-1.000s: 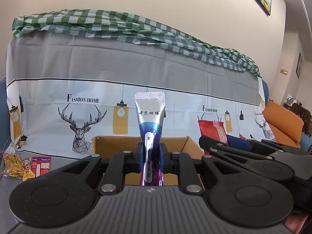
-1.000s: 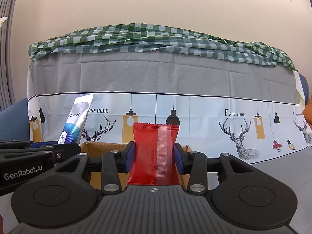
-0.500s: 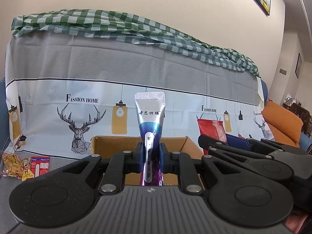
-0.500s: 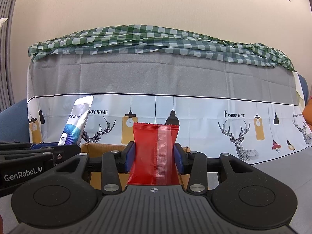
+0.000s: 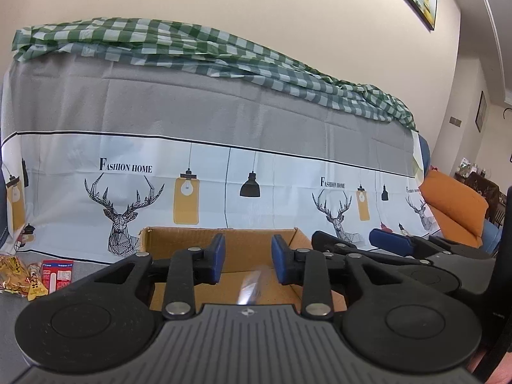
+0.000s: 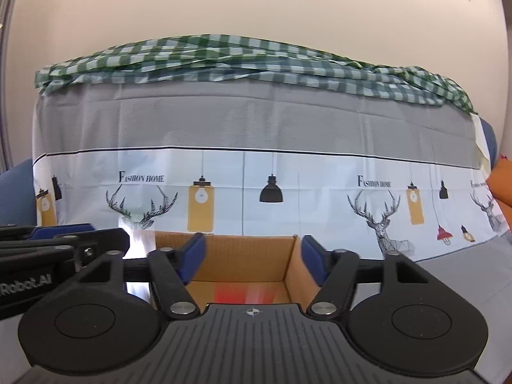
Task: Organize snacks
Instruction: 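Lower both snacks into the box and open both tools, then move both empty tools back to the snack pile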
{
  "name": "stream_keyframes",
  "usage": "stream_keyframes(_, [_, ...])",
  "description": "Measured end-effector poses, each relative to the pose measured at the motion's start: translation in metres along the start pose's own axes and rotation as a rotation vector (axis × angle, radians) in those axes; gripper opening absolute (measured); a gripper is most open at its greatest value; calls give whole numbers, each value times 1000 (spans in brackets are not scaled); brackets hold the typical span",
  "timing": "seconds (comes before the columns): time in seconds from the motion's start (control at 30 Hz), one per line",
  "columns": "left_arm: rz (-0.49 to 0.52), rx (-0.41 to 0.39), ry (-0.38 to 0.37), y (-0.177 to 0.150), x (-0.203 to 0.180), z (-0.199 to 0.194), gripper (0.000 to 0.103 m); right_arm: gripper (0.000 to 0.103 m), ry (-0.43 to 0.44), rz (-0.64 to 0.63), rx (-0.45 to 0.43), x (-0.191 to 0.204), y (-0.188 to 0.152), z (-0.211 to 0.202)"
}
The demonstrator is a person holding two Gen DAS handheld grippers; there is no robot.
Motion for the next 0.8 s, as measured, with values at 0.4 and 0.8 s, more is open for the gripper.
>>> stream_keyframes(0.4, [-33,6,30,7,22,-5,34,72,-6,14,-7,22,-2,4])
stream_keyframes(0.8, [-131,42,111,20,70,-9,26,35,88,89,-16,71,0,11])
Point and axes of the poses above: each gripper's, at about its wrist camera, not at the fingertips, and z roughly the way its jaws point, x to its left, y to its top, the point moved 4 cm from there along z, roughly the way its jaws point, and after that the axes turned 7 degrees about y, right-handed, at the moved point
